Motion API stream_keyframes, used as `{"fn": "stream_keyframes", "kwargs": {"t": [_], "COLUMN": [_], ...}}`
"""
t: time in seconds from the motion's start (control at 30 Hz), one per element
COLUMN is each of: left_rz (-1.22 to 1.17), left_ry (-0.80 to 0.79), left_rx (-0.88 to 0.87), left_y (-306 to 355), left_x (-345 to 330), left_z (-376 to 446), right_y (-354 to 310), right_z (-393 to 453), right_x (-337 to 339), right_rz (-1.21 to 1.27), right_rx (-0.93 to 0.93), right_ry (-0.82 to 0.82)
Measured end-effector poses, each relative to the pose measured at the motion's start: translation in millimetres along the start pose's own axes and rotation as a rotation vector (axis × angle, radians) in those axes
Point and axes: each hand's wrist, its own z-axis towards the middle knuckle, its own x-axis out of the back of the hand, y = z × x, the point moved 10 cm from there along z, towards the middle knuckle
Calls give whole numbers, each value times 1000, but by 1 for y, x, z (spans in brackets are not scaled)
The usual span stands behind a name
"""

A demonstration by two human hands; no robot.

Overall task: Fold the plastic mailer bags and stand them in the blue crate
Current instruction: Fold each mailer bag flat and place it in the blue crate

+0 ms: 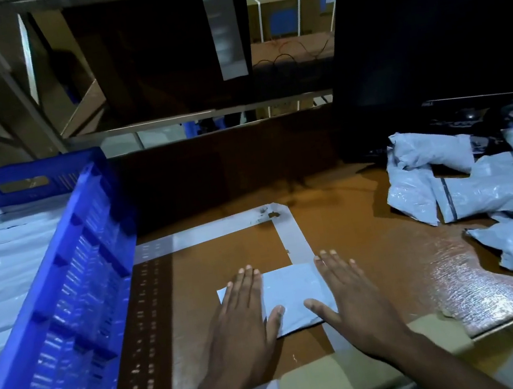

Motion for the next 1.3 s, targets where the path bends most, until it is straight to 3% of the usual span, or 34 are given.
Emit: {"fn": "stream_keyframes", "kwargs": {"t": [0.27, 0.43, 0.6, 0.7, 0.87, 1.2, 1.3], "left_rz": [23, -96, -186, -53, -23, 110, 25], "left_ry": [-53, -96, -21, -41, -12, -48, -80], "left_rx": [-31, -28, -191, -294, -305, -275, -256], "left_y": [-3, -7, 24, 29, 23, 26, 25], "left_x": [-7, 4, 26, -2, -9, -14, -12], "left_z": [1, 4, -8, -24, -22, -27, -30], "right_y": [2, 4, -43, -53, -54, -56, -55], "right_z": [-6, 0, -4, -19, -13, -19, -22], "right_x": [-4, 1, 20, -5, -7, -15, -17], "right_rz": [-33, 19, 48, -30, -138, -206, -135], "right_rx": [8, 63, 273, 305, 348, 303, 319], "right_ry": [11, -65, 69, 108, 190, 107, 20]}}
